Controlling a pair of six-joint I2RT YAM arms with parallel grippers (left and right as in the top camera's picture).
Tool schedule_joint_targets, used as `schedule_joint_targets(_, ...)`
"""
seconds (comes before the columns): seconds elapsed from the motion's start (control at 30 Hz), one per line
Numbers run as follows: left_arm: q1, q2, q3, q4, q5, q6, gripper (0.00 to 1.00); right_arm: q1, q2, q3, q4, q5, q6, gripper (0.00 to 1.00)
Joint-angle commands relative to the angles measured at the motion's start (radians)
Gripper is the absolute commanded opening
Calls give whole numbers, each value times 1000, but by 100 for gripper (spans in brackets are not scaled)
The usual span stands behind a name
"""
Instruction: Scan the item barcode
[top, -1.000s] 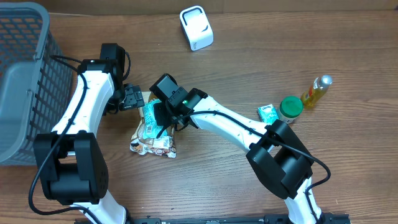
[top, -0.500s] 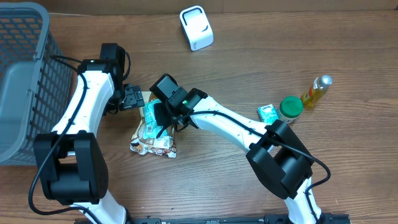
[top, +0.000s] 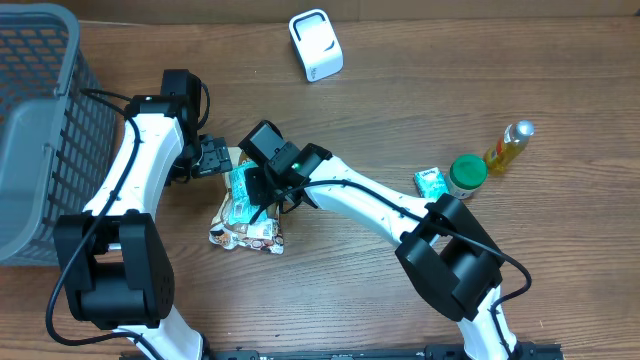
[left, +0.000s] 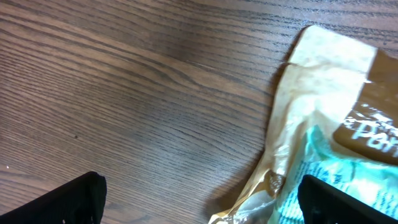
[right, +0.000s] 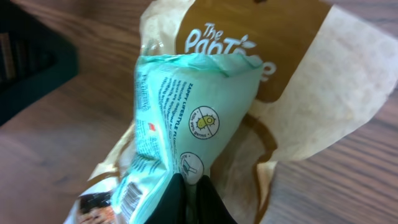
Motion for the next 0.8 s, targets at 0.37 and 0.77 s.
schedule_joint_targets(0.37, 5, -8, 13, 1, -5, 7, 99, -171, -190, 22, -163, -135, -34, 4)
schedule_joint_targets(0.77, 5, -8, 13, 0, -5, 7, 100, -60, -178, 15, -170, 33, -55, 55)
